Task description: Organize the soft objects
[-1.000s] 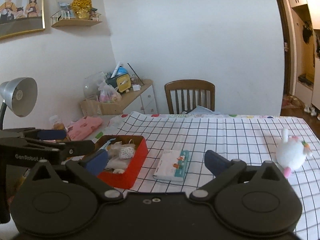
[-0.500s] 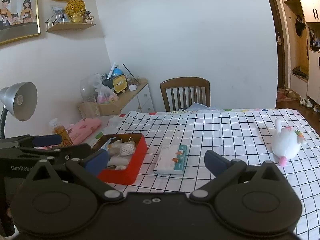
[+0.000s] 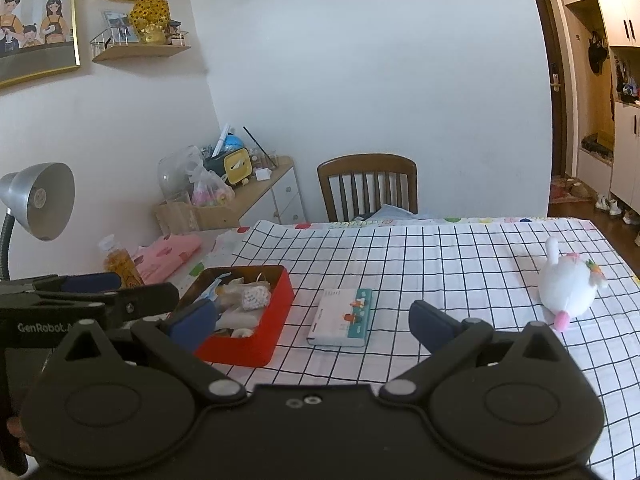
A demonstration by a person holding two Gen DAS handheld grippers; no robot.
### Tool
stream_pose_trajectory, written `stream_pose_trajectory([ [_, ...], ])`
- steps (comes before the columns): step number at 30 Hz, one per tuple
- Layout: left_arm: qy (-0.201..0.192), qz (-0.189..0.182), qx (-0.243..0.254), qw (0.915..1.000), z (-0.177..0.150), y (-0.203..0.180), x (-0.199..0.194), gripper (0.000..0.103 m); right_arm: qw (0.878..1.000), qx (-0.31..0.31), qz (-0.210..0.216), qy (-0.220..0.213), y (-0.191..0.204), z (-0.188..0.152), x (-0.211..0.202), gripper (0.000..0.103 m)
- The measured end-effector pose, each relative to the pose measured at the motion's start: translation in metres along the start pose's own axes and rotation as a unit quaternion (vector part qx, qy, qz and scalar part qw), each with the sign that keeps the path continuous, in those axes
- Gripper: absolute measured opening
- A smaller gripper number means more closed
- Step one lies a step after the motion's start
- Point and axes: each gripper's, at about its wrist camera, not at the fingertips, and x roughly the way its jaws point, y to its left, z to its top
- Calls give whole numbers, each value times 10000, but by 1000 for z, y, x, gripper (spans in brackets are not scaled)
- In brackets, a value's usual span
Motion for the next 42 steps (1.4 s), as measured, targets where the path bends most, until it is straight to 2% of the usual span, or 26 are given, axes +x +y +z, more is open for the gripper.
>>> stream_pose_trajectory([
  [15,-53,-94,53,9999,0,-4,-2,103,9999,50,-150,39,-1,2,3,103],
  [42,-11,-96,-78,9999,1,0,3,103,9999,-43,-76,118,1,0,11,103],
])
